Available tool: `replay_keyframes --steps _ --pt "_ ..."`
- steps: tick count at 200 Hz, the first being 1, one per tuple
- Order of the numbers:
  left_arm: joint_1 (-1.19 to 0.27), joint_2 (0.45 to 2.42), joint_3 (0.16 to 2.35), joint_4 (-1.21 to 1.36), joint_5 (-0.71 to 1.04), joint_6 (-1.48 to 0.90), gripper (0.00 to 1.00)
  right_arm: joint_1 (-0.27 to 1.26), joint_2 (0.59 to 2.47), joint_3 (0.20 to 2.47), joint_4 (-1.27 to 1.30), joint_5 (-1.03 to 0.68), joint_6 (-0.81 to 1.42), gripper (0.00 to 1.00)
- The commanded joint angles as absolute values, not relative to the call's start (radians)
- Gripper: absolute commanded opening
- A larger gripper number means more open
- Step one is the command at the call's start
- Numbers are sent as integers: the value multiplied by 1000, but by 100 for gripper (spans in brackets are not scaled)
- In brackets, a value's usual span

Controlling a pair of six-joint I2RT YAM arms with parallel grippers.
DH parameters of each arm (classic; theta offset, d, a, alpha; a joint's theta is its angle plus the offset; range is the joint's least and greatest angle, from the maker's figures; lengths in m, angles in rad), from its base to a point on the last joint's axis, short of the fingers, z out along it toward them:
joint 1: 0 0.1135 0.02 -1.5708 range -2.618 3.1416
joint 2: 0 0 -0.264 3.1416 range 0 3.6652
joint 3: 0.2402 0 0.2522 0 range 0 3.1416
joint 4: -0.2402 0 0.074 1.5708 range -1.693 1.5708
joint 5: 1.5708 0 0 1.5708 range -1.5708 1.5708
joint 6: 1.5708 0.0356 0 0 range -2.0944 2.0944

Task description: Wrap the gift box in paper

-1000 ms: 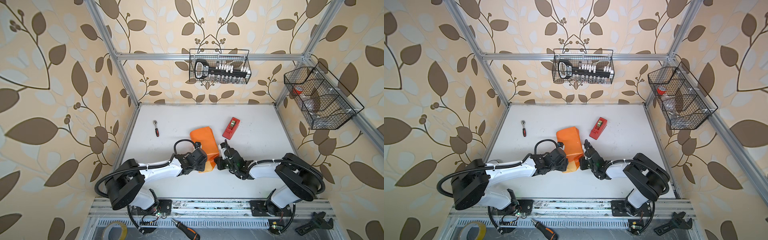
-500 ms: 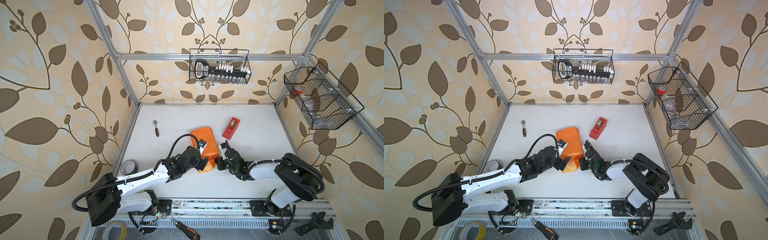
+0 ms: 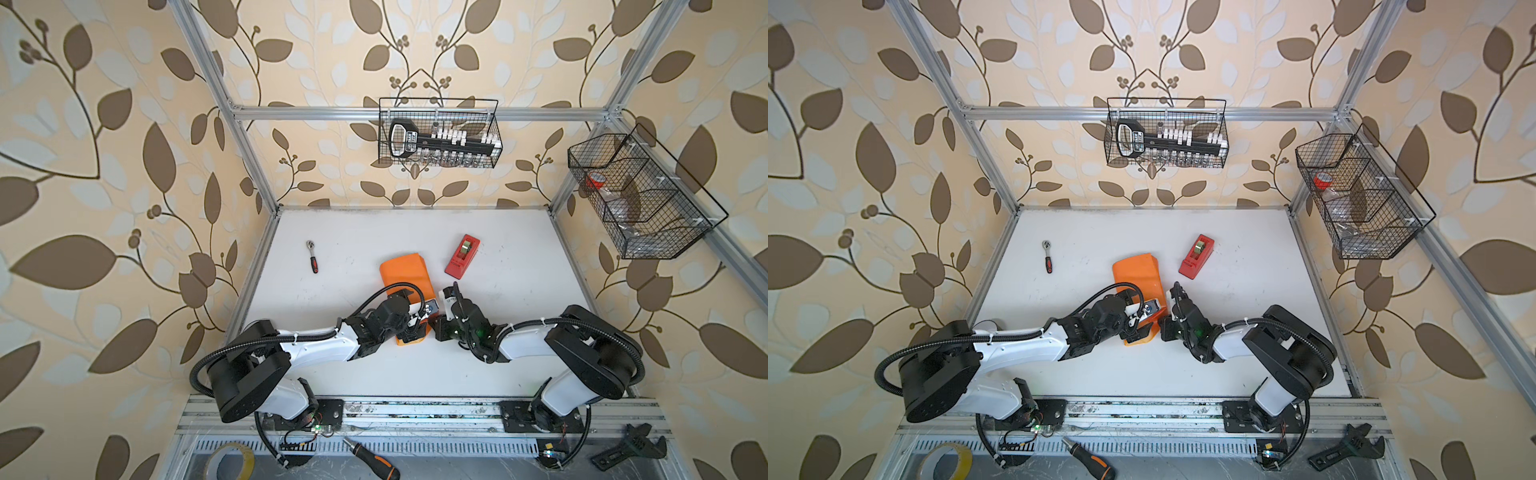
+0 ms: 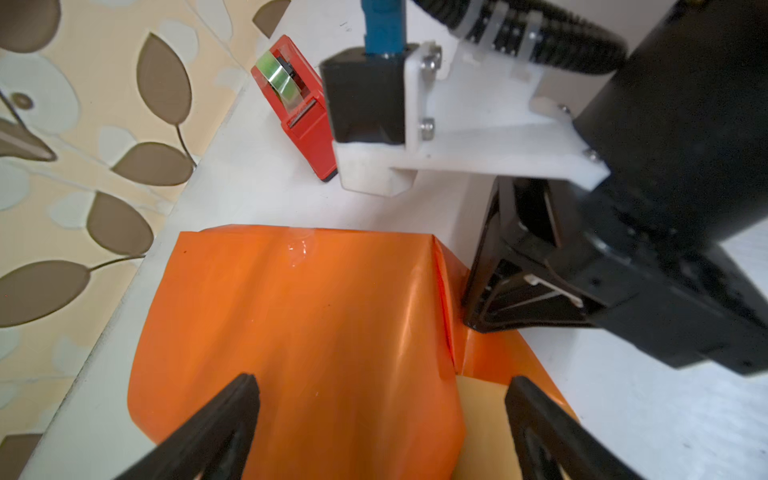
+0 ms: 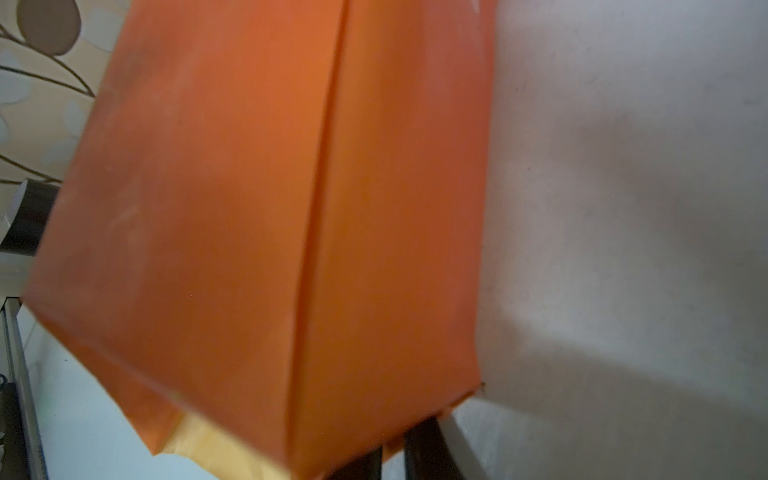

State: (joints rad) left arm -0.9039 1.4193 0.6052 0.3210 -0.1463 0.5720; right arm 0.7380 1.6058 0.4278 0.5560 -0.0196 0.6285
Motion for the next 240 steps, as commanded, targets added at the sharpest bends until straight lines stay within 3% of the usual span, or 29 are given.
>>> replay_keyframes --steps 1,60,118,190,240 --pt "-904 1434 661 403 -157 671 95 733 1617 403 577 -31 640 13" --pt "-898 1473 663 423 -167 654 94 739 1643 391 595 -46 657 13" --pt "-836 1310 641 348 -51 400 91 759 1651 361 594 -29 692 12" --pt "-718 1354 783 130 51 15 57 762 1662 357 598 -30 696 12" --pt "-718 1434 789 118 89 -16 45 762 1657 354 593 -26 696 12"
